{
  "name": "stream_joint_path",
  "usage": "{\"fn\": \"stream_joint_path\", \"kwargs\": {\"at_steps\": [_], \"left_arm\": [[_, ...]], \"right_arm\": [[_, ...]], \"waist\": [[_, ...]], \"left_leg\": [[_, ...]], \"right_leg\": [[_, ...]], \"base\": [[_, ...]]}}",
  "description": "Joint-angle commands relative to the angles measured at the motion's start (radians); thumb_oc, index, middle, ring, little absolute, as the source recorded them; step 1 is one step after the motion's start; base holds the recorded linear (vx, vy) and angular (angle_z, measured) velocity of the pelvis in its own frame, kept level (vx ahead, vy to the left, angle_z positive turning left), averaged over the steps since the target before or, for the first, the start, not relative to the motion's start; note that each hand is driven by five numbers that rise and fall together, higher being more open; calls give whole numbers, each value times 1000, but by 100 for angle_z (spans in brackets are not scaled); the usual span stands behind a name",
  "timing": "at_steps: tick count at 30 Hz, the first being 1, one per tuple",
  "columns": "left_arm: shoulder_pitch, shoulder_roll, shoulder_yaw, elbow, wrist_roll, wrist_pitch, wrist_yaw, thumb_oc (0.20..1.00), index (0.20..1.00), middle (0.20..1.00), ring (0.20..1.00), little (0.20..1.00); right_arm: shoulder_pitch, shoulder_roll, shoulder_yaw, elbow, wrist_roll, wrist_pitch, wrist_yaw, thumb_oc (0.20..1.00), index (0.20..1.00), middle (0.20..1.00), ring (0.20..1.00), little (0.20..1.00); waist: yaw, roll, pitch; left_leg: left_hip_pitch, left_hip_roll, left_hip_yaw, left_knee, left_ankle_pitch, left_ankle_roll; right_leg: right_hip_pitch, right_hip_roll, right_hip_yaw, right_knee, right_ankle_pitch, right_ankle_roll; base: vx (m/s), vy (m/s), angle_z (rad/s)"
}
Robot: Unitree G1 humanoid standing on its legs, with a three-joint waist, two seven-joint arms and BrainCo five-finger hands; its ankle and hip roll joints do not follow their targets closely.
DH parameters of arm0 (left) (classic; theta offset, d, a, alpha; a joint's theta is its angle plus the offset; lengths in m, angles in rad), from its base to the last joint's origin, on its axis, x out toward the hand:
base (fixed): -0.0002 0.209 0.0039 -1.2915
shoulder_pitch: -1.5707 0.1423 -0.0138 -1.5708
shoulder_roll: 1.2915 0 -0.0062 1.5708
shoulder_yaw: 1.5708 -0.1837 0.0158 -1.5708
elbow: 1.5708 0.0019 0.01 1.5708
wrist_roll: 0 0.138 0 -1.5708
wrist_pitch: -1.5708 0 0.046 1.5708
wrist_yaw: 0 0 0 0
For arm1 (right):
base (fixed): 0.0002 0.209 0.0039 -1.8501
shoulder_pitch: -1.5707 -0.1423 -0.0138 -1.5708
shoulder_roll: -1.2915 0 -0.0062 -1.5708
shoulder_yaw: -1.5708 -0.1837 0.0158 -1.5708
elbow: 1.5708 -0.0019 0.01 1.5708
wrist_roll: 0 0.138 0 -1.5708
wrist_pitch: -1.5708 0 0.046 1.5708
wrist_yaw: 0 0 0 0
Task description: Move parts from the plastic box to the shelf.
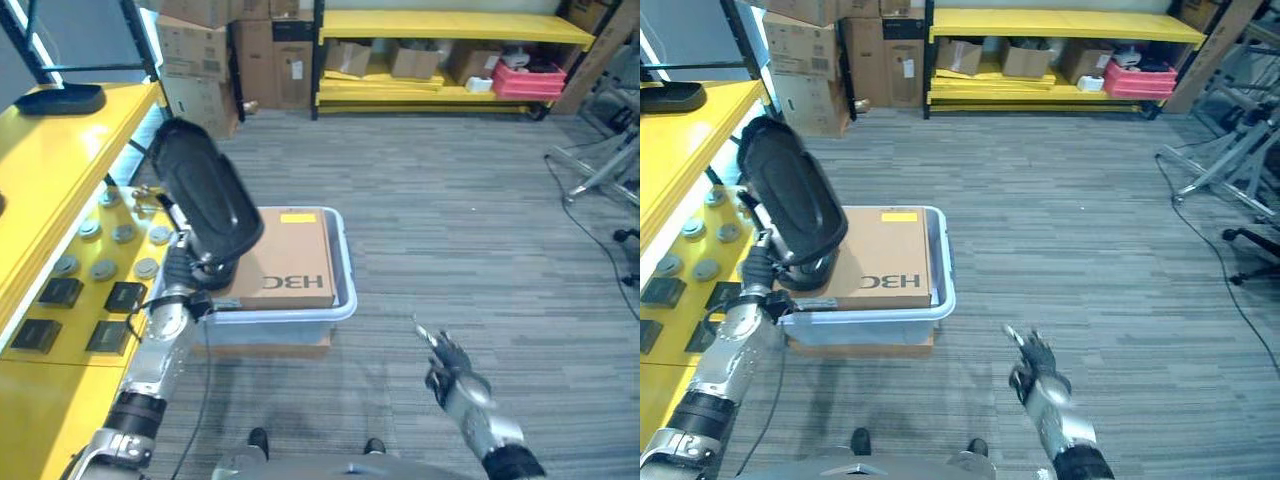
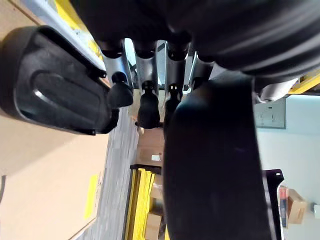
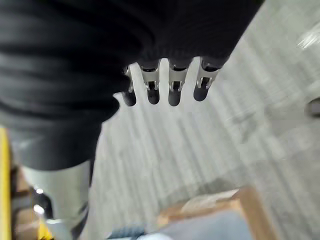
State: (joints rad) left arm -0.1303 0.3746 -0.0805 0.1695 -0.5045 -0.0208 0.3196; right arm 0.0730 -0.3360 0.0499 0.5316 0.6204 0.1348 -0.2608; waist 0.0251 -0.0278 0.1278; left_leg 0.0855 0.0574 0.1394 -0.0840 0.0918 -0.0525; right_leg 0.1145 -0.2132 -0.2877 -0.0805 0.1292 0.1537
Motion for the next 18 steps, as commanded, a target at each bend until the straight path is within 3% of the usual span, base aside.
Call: {"fn": "stream_joint_path", "kwargs": {"at_steps": [1,6,10,13,14,15,16,18], "left_arm": [[-75,29,27,-66,51,-135,12,200,200,200,200,200],[-28,37,108,-128,76,-123,56,200,200,200,200,200],[72,43,195,-200,135,-113,87,200,200,200,200,200],[85,58,231,-197,162,-115,80,200,200,200,200,200],[85,58,231,-197,162,-115,80,200,200,200,200,200],[78,65,237,-184,169,-117,78,200,200,200,200,200],[66,82,238,-152,171,-125,58,200,200,200,200,200],[69,92,241,-142,174,-127,60,200,200,200,200,200]], "right_arm": [[-45,-15,5,16,-39,-20,82,1000,1000,1000,1000,1000],[-4,-2,3,134,-129,-11,182,1000,1000,1000,1000,1000],[33,9,44,119,-228,29,190,1000,1000,1000,1000,1000],[60,6,72,140,-317,88,148,1000,1000,1000,1000,1000],[59,7,73,140,-318,88,148,1000,1000,1000,1000,1000],[68,10,79,187,-357,96,136,1000,1000,1000,1000,1000],[91,16,73,337,-386,64,151,1000,1000,1000,1000,1000],[85,21,73,419,-438,42,174,1000,1000,1000,1000,1000]], "waist": [[21,33,-37],[38,39,-35],[70,46,-17],[70,54,-7],[68,53,-7],[63,58,-1],[61,67,8],[76,69,12]], "left_leg": [[-24,58,9,31,-34,-12],[-51,92,2,29,-7,-38],[-119,125,37,40,36,-67],[-148,129,182,23,63,-89],[-148,128,181,22,64,-89],[-163,130,264,25,81,-89],[-196,137,373,47,105,-81],[-209,120,367,63,90,-63]], "right_leg": [[-27,-6,-33,75,-82,35],[-34,18,-59,84,-104,13],[-23,40,-140,78,-117,-5],[4,45,-223,73,-131,7],[4,45,-224,73,-131,8],[12,44,-268,81,-129,9],[26,45,-326,110,-133,2],[33,47,-332,128,-150,-8]], "base": [[-5,-84,0],[1,-99,7],[-7,-82,52],[35,-10,92],[-3,19,153],[76,49,189],[92,57,166],[152,123,188]]}}
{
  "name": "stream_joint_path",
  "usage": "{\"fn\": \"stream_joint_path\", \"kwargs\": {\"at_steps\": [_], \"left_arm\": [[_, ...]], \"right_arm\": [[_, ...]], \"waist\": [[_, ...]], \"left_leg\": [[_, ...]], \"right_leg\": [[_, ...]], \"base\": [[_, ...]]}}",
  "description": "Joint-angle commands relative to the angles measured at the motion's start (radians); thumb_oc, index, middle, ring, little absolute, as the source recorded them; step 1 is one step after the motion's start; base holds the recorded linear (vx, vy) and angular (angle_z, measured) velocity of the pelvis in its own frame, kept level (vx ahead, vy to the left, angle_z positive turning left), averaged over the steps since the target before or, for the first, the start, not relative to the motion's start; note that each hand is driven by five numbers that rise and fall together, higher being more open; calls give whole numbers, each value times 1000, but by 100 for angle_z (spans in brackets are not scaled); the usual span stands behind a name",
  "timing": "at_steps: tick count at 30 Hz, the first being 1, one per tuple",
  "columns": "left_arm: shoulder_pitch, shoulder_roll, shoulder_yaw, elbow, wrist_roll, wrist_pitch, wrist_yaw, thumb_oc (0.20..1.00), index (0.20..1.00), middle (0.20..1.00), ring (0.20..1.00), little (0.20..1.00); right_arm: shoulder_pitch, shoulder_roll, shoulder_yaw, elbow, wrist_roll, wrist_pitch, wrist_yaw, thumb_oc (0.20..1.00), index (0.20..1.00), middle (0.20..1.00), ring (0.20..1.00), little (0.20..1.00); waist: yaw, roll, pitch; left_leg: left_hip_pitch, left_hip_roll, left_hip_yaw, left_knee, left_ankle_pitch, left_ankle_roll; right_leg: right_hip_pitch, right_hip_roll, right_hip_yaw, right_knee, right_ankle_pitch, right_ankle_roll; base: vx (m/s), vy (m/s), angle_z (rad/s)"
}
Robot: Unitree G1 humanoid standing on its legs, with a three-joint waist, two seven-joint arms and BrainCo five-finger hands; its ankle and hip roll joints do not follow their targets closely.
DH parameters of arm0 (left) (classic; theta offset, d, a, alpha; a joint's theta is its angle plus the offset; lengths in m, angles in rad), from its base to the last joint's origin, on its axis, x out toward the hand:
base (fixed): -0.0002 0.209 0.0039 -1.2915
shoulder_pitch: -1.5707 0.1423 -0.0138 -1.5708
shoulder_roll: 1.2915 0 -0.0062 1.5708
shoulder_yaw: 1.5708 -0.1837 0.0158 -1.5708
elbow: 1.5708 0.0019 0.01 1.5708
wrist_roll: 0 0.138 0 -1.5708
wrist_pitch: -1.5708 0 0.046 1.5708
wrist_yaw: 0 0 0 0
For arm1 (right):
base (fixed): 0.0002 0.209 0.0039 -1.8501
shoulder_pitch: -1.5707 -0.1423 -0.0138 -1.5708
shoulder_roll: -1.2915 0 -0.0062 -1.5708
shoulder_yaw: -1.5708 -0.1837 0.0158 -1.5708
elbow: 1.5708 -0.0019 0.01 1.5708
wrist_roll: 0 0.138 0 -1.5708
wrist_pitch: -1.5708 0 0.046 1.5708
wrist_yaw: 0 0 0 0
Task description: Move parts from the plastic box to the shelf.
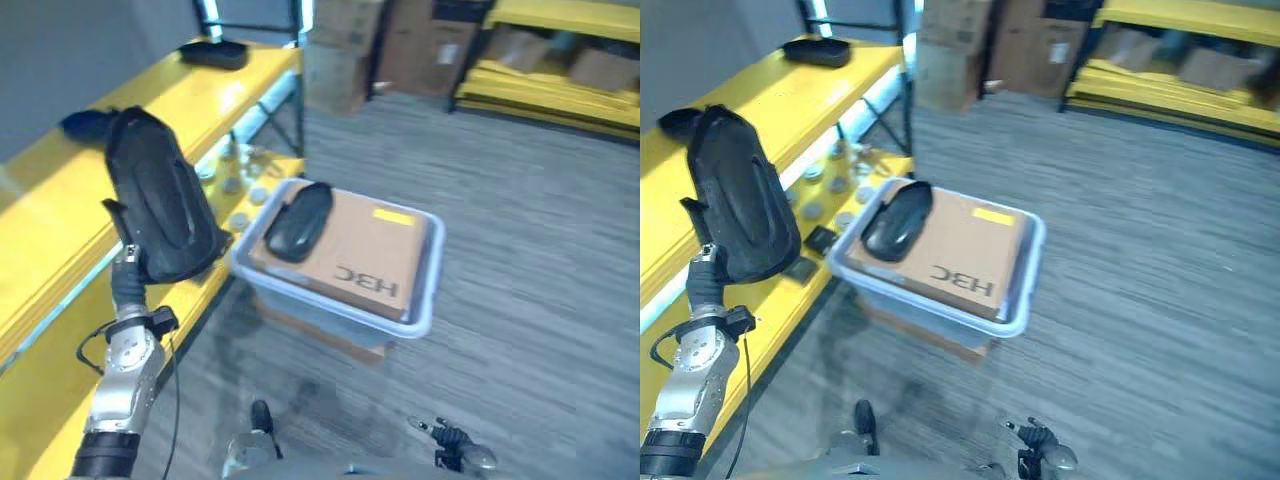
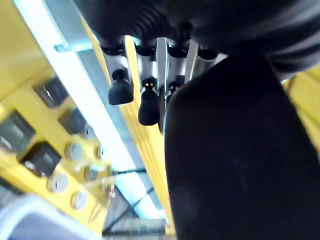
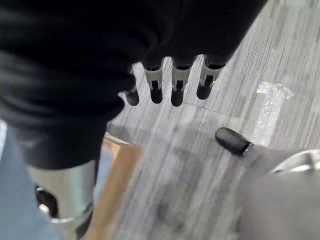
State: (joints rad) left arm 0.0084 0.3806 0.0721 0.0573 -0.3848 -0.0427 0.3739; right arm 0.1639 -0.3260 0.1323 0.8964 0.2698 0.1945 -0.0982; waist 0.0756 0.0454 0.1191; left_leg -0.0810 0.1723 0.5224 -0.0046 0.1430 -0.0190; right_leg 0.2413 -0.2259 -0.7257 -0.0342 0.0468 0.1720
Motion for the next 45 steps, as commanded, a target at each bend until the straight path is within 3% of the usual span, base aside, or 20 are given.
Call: {"fn": "stream_joint_path", "kwargs": {"at_steps": [1,4,7,9,11,12,14,16,17,18,20,21,23,27,28,30,34,36,39,45], "left_arm": [[-67,88,90,-28,55,-106,5,200,200,200,200,200],[-43,103,112,-28,52,-108,-2,200,200,200,200,200],[-6,123,153,-44,29,-120,-81,200,200,200,200,200],[-22,136,148,-29,27,-121,-90,200,200,200,200,200],[-57,148,124,-4,26,-117,-90,200,200,200,200,200],[-74,153,107,10,27,-119,-83,200,200,200,200,200],[-112,159,64,31,24,-118,-61,200,200,200,200,200],[-160,159,28,47,29,-107,-38,200,200,200,200,200],[-171,157,21,49,31,-104,-36,200,200,200,200,200],[-205,154,-2,55,36,-94,-23,200,200,200,200,200],[-223,153,-15,49,38,-80,-19,200,200,200,200,200],[-230,152,-26,41,40,-74,-26,200,200,200,200,200],[-228,157,-31,25,41,-65,-42,200,200,200,200,200],[-224,140,-34,-17,53,-25,-53,200,200,200,200,200],[-248,127,-53,-18,56,8,-41,200,200,200,200,200],[-271,110,-66,-16,55,35,-24,200,200,200,200,200],[-310,90,-91,2,56,63,-8,200,200,200,200,200],[-337,78,-111,29,54,69,-11,200,200,200,200,200],[-369,70,-148,87,64,67,-4,200,200,200,200,200],[-382,111,-144,145,65,101,11,200,200,200,200,200]], "right_arm": [[-8,12,-7,64,-91,-19,12,1000,1000,1000,1000,1000],[-28,19,13,110,-110,-17,0,1000,1000,1000,1000,1000],[-59,36,7,128,-14,-42,-32,1000,1000,1000,1000,1000],[-59,38,-7,87,-3,-28,-35,1000,1000,1000,1000,1000],[-43,41,-22,71,-9,-38,-28,1000,1000,1000,1000,1000],[-39,43,-29,68,-10,-44,-26,1000,1000,1000,1000,1000],[-40,33,-29,74,8,-54,-11,1000,1000,1000,1000,1000],[-44,23,-27,86,7,-66,12,1000,1000,1000,1000,1000],[-46,22,-27,93,4,-71,19,1000,1000,1000,1000,1000],[-55,19,-33,125,-2,-94,38,1000,1000,1000,1000,1000],[-62,21,-43,153,-10,-111,53,1000,1000,1000,1000,1000],[-63,28,-55,166,-20,-115,58,1000,1000,1000,1000,1000],[-60,37,-70,171,-32,-108,61,1000,1000,1000,1000,1000],[-46,27,-57,163,-49,-101,75,1000,1000,1000,1000,1000],[-48,16,-43,163,-41,-96,80,1000,1000,1000,1000,1000],[-57,5,-32,154,-29,-93,73,1000,1000,1000,1000,1000],[-57,-17,-36,115,10,-71,54,1000,1000,1000,1000,1000],[-49,-25,-43,94,23,-63,47,1000,1000,1000,1000,1000],[-54,-41,-51,91,39,-48,44,1000,1000,1000,1000,1000],[-48,-27,-34,110,-4,-59,84,1000,1000,1000,1000,1000]], "waist": [[31,-4,21],[78,-5,18],[141,-6,1],[124,-3,2],[88,4,9],[66,10,14],[8,25,32],[-35,38,51],[-42,35,53],[-60,11,62],[-74,-10,64],[-89,-27,67],[-105,-34,78],[-110,-61,54],[-116,-70,32],[-120,-75,17],[-140,-73,11],[-161,-66,10],[-189,-48,10],[-195,-25,-1]], "left_leg": [[-46,-3,-27,-12,33,-91],[-74,-60,-103,16,-6,-60],[-70,-149,-178,66,-96,10],[-59,-195,-196,93,-143,61],[-40,-236,-238,103,-180,103],[-21,-251,-260,94,-188,118],[24,-269,-332,72,-194,127],[41,-258,-377,79,-182,123],[44,-258,-389,83,-186,118],[58,-266,-428,100,-211,105],[63,-274,-455,111,-230,95],[74,-278,-486,119,-254,90],[97,-262,-514,127,-277,85],[136,-181,-506,86,-254,35],[136,-120,-478,72,-220,1],[123,-62,-437,70,-185,-35],[83,9,-344,95,-137,-70],[66,49,-252,102,-112,-86],[77,79,-167,70,-81,-99],[106,61,-180,19,-66,-99]], "right_leg": [[-93,59,110,86,-72,-28],[-80,48,138,110,-101,-27],[-49,-25,149,214,-143,-11],[-100,-101,205,418,-97,11],[-176,-126,308,613,-43,22],[-233,-121,368,715,-26,24],[-377,-32,494,804,-33,5],[-469,17,540,741,-14,-40],[-471,18,550,683,-4,-42],[-451,8,583,458,43,-30],[-448,4,625,302,92,-10],[-461,5,686,208,133,11],[-483,16,734,176,159,27],[-370,25,708,105,111,43],[-312,51,684,76,76,23],[-275,67,643,56,49,3],[-248,88,583,34,24,-28],[-243,90,535,29,16,-39],[-235,99,504,19,6,-50],[-241,103,518,39,-9,-52]], "base": [[178,169,138],[169,145,7],[309,290,6],[284,385,21],[238,317,65],[179,204,108],[148,68,101],[68,-112,75],[150,-286,116],[225,-294,123],[266,-353,111],[326,-393,98],[312,-361,67],[186,-299,81],[175,-314,108],[145,-314,67],[36,-203,49],[19,-120,73],[33,-49,68],[77,-7,11]]}}
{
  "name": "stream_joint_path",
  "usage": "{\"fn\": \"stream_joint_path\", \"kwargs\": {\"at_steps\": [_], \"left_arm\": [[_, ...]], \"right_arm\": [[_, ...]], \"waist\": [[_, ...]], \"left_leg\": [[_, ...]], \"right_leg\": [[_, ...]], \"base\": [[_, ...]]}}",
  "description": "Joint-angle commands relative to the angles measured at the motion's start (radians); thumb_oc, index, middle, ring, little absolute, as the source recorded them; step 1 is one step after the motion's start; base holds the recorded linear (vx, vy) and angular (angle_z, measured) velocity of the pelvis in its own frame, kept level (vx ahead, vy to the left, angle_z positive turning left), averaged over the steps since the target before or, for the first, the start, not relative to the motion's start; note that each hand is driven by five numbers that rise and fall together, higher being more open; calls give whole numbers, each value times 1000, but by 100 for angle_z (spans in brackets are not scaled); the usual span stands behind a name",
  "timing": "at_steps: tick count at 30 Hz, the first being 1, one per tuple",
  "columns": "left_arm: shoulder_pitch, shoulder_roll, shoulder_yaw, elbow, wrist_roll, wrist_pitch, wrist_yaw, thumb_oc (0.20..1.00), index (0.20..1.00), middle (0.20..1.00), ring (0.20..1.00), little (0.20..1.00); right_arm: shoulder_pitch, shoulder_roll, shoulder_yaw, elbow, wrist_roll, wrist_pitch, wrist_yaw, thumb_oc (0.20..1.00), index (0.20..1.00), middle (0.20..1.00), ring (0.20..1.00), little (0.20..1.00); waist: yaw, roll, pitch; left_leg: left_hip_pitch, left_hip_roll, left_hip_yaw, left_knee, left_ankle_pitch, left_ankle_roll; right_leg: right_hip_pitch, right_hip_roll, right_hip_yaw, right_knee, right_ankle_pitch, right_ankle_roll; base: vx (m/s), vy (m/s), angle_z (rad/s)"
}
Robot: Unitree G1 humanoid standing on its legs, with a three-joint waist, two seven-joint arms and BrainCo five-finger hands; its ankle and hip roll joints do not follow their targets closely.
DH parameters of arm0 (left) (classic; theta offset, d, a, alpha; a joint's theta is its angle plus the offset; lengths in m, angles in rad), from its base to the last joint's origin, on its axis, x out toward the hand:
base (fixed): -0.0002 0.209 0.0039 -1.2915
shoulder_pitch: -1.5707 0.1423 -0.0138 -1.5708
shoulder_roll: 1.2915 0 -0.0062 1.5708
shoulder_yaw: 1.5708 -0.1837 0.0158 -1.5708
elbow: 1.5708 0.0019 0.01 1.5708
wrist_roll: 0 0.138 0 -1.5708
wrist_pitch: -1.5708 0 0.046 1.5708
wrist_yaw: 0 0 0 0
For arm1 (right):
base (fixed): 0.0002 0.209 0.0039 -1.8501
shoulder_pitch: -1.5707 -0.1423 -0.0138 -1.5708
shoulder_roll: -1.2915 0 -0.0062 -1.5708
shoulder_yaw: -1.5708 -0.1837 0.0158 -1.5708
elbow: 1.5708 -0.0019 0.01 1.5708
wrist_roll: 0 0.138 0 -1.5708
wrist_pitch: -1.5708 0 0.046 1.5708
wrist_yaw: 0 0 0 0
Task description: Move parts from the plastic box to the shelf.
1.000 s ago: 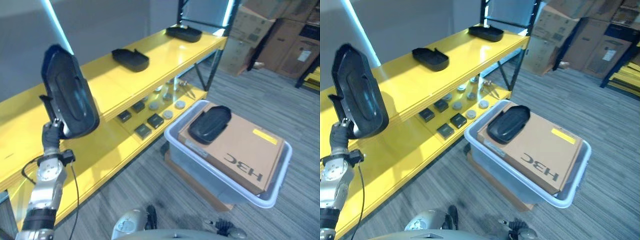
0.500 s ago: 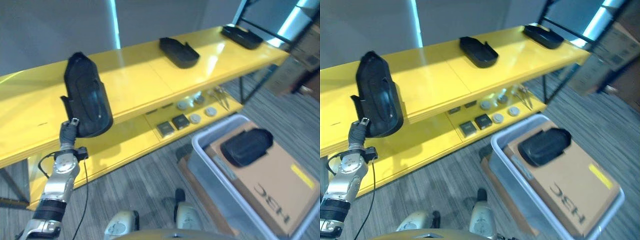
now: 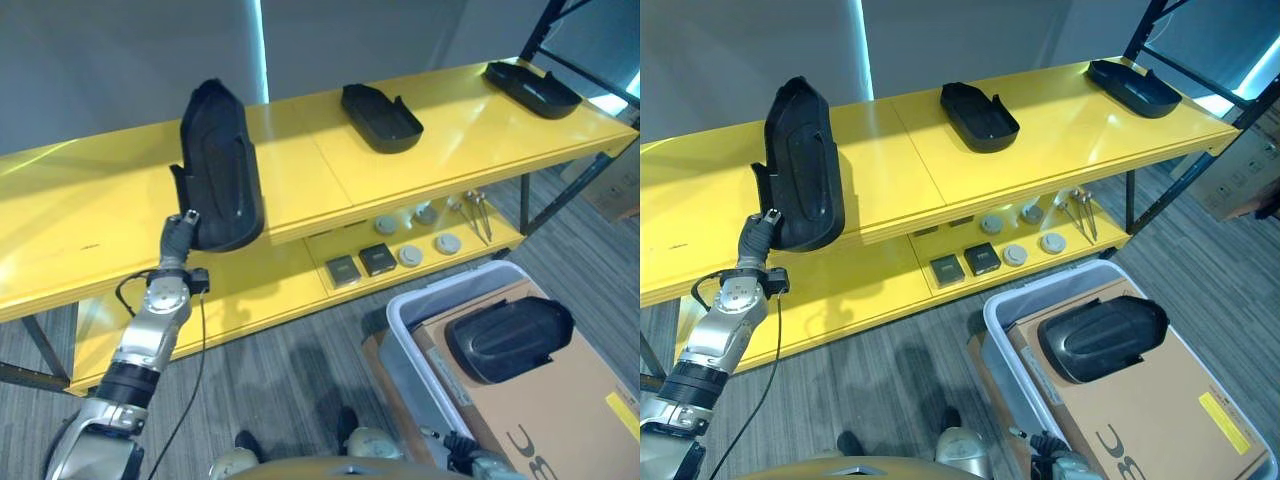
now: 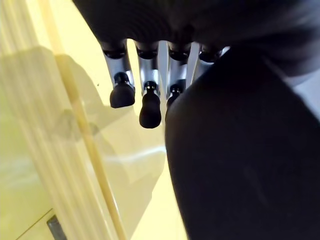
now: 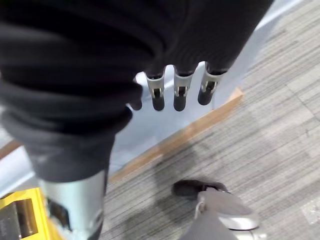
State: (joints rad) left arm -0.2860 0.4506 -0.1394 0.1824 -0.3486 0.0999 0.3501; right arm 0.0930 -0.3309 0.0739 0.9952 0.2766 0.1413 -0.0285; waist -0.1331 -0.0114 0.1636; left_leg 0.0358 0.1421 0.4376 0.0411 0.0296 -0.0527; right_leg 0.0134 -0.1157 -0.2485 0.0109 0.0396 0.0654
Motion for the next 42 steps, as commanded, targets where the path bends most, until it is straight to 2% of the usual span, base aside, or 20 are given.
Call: {"fn": "stream_joint_path", "kwargs": {"at_steps": [1,5,7,8,11,12,15,16,17,18,20,23,29,35,39,42], "left_arm": [[-87,45,72,35,29,-34,48,200,200,200,200,200],[-90,47,83,79,18,-28,79,200,200,200,200,200],[-93,37,86,107,5,-27,112,200,200,200,200,200],[-102,38,84,138,-15,-18,125,200,200,200,200,200],[-117,41,79,179,-34,-1,122,200,200,200,200,200],[-129,38,65,216,-35,5,125,200,200,200,200,200],[-149,30,45,279,-52,21,139,200,200,200,200,200],[-170,24,36,357,-53,24,158,200,200,200,200,200],[-171,25,36,358,-53,24,158,200,200,200,200,200],[-197,25,36,430,-53,20,170,200,200,200,200,200],[-247,39,43,531,-52,23,184,200,200,200,200,200],[-312,60,40,605,-68,62,217,200,200,200,200,200],[-421,89,19,724,-53,127,280,200,200,200,200,200],[-498,112,-9,815,-73,175,282,200,200,200,200,200],[-528,134,-21,872,-110,184,273,200,200,200,200,200],[-526,143,-19,889,-116,174,263,200,200,200,200,200]], "right_arm": [[26,-20,29,14,-6,0,15,1000,1000,1000,1000,1000],[31,-20,37,37,-49,-8,32,1000,1000,1000,1000,1000],[34,-31,51,49,-66,-16,35,1000,1000,1000,1000,1000],[33,-44,58,65,-61,-27,29,1000,1000,1000,1000,1000],[31,-54,59,82,-54,-42,24,1000,1000,1000,1000,1000],[31,-60,64,77,-39,-39,23,1000,1000,1000,1000,1000],[34,-61,59,44,-18,-14,16,1000,1000,1000,1000,1000],[43,-53,55,31,-2,-5,10,1000,1000,1000,1000,1000],[43,-53,55,31,-2,-5,10,1000,1000,1000,1000,1000],[58,-49,56,21,-28,-7,19,1000,1000,1000,1000,1000],[74,-45,61,17,-75,-12,31,1000,1000,1000,1000,1000],[78,-50,72,41,-78,-30,25,1000,1000,1000,1000,1000],[61,-60,87,78,-66,-66,33,1000,1000,1000,1000,1000],[35,-78,111,76,-44,-85,47,1000,1000,1000,1000,1000],[25,-86,129,47,-29,-77,57,1000,1000,1000,1000,1000],[30,-83,141,32,-31,-95,69,1000,1000,1000,1000,1000]], "waist": [[12,34,-46],[6,38,-46],[4,40,-37],[1,44,-21],[-4,52,-11],[-11,59,-11],[-24,53,-8],[-36,54,-11],[-34,54,-13],[-51,54,-12],[-74,56,-13],[-95,52,-8],[-114,35,19],[-131,33,48],[-139,34,63],[-139,34,64]], "left_leg": [[-8,86,-106,-24,44,-64],[-21,84,-127,25,44,-66],[-66,96,-156,127,76,-75],[-119,104,-195,212,111,-82],[-117,99,-184,143,123,-76],[-127,107,-170,94,146,-82],[-95,93,-162,48,113,-62],[-66,64,-180,31,69,-46],[-69,65,-179,31,71,-46],[-46,50,-176,24,43,-40],[-27,35,-166,17,22,-34],[-17,21,-159,14,5,-29],[-27,10,-151,17,-9,-21],[-42,15,-143,23,-8,-24],[-42,21,-141,25,-8,-28],[-46,25,-140,24,-3,-30]], "right_leg": [[-15,-5,48,-1,-7,52],[-21,7,69,9,-20,39],[-31,23,88,15,-29,21],[-30,43,110,18,-36,2],[-29,51,121,29,-39,8],[-24,51,121,34,-41,12],[-12,26,125,46,-48,22],[-18,13,144,59,-46,36],[-21,14,145,58,-44,35],[-27,2,152,73,-45,46],[-45,-6,168,84,-41,59],[-59,-12,184,85,-36,71],[-80,-15,198,78,-25,85],[-95,-11,208,76,-25,85],[-91,-10,211,74,-31,83],[-93,-6,211,70,-28,80]], "base": [[70,-18,-6],[82,-16,-6],[42,-18,-23],[62,12,-47],[97,89,-35],[199,202,-15],[171,188,-13],[157,171,-37],[194,207,-40],[119,135,-39],[144,154,-42],[62,72,-6],[3,2,-12],[-5,-3,-2],[20,-12,-2],[0,0,0]]}}
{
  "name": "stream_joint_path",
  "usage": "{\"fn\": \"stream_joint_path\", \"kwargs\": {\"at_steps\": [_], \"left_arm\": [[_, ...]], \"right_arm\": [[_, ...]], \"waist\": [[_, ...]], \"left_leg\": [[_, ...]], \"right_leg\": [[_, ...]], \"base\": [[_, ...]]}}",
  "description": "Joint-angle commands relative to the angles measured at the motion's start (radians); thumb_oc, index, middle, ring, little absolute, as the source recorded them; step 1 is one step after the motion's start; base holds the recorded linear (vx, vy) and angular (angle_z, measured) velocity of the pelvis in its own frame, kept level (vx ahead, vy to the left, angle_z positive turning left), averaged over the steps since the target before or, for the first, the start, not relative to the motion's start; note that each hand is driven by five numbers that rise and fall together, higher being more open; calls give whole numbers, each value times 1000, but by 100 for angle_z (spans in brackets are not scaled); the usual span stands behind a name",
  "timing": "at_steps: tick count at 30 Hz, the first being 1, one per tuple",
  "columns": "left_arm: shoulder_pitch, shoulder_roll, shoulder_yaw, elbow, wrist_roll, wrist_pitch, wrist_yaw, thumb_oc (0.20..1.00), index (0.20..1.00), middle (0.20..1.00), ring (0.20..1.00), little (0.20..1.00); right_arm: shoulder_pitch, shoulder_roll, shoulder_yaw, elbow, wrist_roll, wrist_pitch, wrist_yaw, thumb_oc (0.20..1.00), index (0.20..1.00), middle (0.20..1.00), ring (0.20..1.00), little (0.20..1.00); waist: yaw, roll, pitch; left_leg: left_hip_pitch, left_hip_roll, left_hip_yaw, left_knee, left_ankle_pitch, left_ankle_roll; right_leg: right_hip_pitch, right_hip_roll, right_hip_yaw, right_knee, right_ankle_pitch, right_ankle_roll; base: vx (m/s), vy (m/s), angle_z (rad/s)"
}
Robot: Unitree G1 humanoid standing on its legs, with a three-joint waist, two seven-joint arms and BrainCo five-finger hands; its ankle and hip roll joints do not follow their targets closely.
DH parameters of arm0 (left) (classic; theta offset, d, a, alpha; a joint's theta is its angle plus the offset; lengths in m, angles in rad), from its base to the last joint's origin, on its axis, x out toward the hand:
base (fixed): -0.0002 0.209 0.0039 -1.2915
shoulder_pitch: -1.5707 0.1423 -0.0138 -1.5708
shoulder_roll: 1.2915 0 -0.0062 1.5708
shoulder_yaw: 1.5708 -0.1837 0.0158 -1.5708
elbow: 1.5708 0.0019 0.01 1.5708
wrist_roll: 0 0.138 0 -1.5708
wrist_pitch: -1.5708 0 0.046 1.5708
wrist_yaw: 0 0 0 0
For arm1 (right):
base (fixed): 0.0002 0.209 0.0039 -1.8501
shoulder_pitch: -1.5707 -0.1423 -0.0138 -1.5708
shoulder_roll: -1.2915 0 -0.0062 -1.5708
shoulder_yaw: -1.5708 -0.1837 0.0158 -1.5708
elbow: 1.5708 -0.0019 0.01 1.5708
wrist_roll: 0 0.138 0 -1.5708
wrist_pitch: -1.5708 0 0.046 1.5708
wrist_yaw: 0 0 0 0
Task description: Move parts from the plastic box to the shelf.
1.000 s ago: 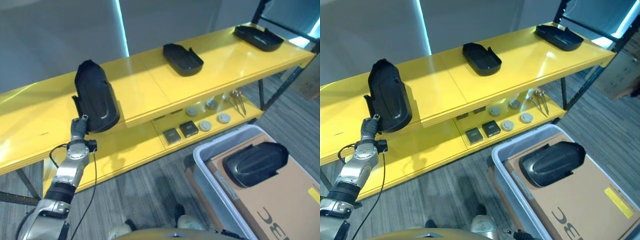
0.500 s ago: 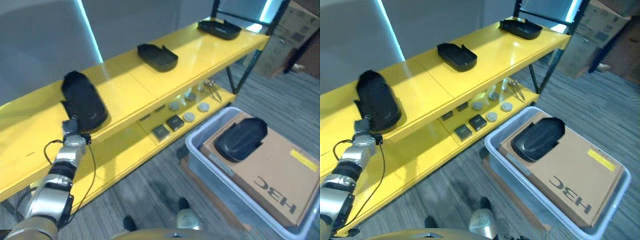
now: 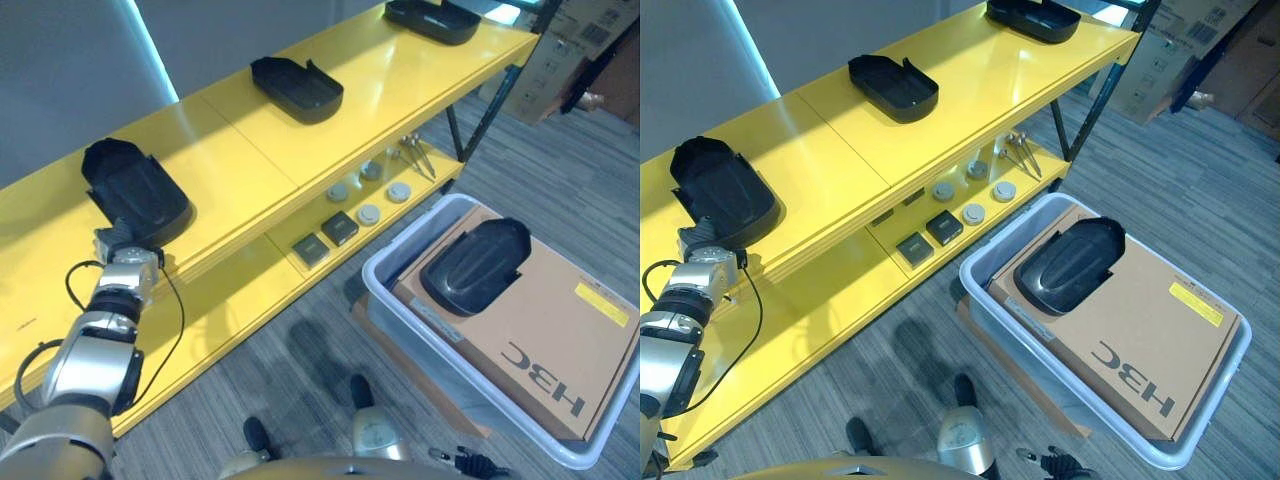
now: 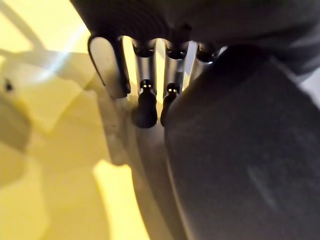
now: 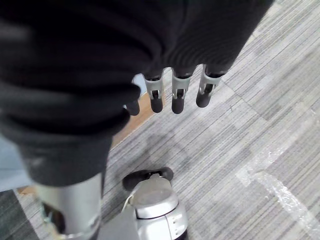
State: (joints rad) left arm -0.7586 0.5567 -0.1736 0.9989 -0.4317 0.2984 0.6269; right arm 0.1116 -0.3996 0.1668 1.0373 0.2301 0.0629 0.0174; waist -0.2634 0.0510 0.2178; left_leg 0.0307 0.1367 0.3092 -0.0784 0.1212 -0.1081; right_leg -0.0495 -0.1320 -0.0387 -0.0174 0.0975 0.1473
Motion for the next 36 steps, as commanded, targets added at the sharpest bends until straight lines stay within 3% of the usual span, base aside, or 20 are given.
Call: {"fn": "stream_joint_path", "kwargs": {"at_steps": [1,7,13,14,15,19,31,32,36], "left_arm": [[-51,40,17,72,-32,-27,-15,200,200,200,200,200],[-41,47,19,61,-45,-23,-26,200,200,200,200,200],[-9,35,39,71,-47,-12,-46,200,200,200,200,200],[-1,32,41,72,-45,-13,-49,533,533,533,533,533],[6,31,43,72,-43,-15,-53,1000,1000,1000,1000,1000],[19,31,47,87,-30,-15,-75,1000,1000,1000,1000,1000],[31,35,51,92,-7,-17,-87,1000,1000,1000,1000,1000],[-5,-35,-35,1,-41,-132,-70,1000,1000,1000,1000,1000],[-39,-45,-41,8,-33,-131,-42,1000,1000,1000,1000,1000]], "right_arm": [[15,-15,50,-15,9,-11,31,1000,1000,1000,1000,1000],[31,-16,57,-55,73,-32,108,1000,1000,1000,1000,1000],[59,-5,87,-130,50,-116,119,1000,1000,1000,1000,1000],[61,-7,91,-146,53,-111,142,1000,1000,1000,1000,1000],[66,-8,94,-163,60,-93,164,1000,1000,1000,1000,1000],[83,-8,114,-187,112,-83,230,1000,1000,1000,1000,1000],[94,-10,127,-204,124,-97,230,1000,1000,1000,1000,1000],[21,-46,111,-319,287,-95,175,1000,1000,1000,1000,1000],[18,-28,105,-305,243,-102,194,1000,1000,1000,1000,1000]], "waist": [[-8,-29,11],[-7,-29,11],[-2,-34,-12],[-2,-35,-15],[-2,-35,-18],[1,-39,-32],[10,-37,-55],[-8,-64,12],[-21,-67,29]], "left_leg": [[-40,32,-12,144,-93,24],[-30,38,-14,143,-90,21],[-15,40,-14,142,-94,21],[-12,40,-14,139,-94,21],[-8,39,-14,138,-94,21],[4,40,-12,136,-97,20],[30,37,-7,111,-92,17],[-53,71,-39,184,-63,20],[-57,43,-27,199,-87,31]], "right_leg": [[-29,11,1,97,-86,-3],[-16,11,-3,95,-90,-6],[4,9,-15,91,-95,-6],[9,9,-16,88,-96,-6],[12,9,-16,87,-96,-6],[25,9,-22,86,-100,-5],[52,5,-35,68,-97,3],[-74,19,-14,197,-92,-13],[-95,-19,13,204,-70,21]], "base": [[0,0,0],[0,0,0],[15,-16,0],[29,-32,1],[0,0,0],[37,-30,2],[0,-1,0],[-58,95,-2],[-66,159,0]]}}
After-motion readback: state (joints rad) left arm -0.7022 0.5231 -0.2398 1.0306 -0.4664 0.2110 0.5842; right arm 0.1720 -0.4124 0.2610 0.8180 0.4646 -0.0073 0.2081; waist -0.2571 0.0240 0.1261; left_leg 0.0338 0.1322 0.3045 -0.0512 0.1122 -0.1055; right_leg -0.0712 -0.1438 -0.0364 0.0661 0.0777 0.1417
